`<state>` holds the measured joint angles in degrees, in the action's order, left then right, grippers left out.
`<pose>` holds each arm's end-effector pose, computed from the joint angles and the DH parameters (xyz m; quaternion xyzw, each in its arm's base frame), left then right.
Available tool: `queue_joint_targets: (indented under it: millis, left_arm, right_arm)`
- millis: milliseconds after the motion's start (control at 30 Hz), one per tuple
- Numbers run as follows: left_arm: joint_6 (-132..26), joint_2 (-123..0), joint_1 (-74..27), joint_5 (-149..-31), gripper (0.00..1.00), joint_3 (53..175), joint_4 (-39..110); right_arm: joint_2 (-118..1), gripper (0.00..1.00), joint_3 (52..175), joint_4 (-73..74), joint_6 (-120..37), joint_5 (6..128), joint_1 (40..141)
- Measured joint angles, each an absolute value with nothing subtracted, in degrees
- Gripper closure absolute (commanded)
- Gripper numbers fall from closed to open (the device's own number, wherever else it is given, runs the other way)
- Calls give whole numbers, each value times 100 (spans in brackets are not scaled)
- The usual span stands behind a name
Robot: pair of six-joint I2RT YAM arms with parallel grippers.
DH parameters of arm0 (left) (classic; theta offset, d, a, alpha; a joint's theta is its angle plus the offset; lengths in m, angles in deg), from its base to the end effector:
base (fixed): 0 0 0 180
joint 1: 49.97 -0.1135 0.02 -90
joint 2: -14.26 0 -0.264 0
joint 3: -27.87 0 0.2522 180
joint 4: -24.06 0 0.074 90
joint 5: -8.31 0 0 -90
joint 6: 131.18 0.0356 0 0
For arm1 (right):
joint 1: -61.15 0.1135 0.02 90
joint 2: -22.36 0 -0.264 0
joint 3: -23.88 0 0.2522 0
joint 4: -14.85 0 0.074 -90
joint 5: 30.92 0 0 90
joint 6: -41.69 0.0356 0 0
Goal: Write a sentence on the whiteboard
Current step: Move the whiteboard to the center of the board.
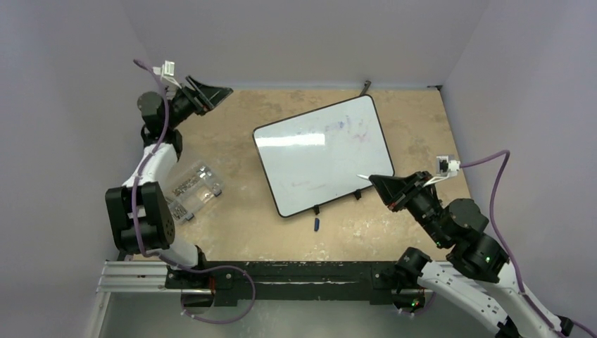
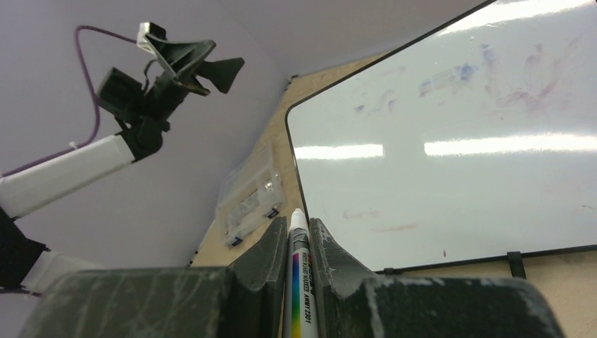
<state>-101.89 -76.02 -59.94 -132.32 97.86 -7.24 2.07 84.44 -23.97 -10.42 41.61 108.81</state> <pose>0.3521 0.0339 0.3085 -0.0634 0.6599 -0.5446 0.5138 0.0569 0.0466 0.3708 0.0496 0.6968 0.4028 0.5915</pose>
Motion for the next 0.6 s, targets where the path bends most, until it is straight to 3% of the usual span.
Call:
queue_joint_targets:
  millis: [300, 600]
  left_arm:
    - [-7664, -7460, -5778, -13475, 0, 12334, 3326]
    - [-6134, -9213, -4858, -13844, 0, 13744, 6039]
  right_arm:
    - [132, 100, 8444, -2355, -1061, 4194, 10881]
    - [-484, 100, 8444, -2259, -1184, 4386, 10881]
